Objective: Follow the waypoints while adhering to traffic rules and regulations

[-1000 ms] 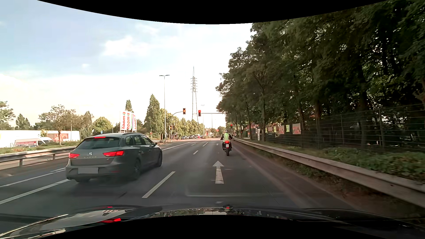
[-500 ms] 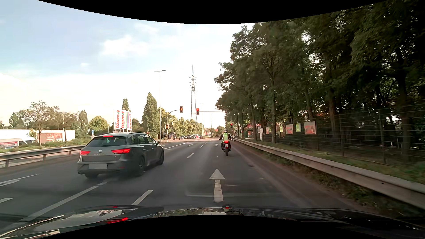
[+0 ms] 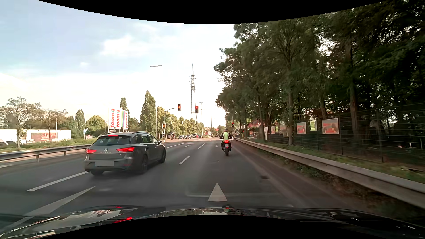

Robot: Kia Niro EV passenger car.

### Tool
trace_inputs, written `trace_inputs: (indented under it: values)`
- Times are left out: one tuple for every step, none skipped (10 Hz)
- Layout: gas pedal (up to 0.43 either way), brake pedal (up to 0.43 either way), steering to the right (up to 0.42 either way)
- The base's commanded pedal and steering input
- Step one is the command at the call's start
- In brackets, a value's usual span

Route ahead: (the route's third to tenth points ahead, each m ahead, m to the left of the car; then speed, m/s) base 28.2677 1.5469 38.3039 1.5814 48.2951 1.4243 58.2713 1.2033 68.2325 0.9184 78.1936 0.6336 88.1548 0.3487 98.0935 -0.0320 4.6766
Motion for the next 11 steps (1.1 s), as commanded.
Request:
trace_inputs:
  values:
    - [0.059, 0.000, -0.003]
    - [0.059, 0.000, -0.003]
    - [0.059, 0.000, -0.003]
    - [0.047, 0.000, -0.004]
    - [0.047, 0.000, -0.005]
    - [0.020, 0.000, -0.002]
    - [0.020, 0.000, -0.002]
    - [0.020, 0.000, -0.002]
    - [0.008, 0.000, -0.001]
    - [0.008, 0.000, -0.001]
    - [0.020, 0.000, -0.002]
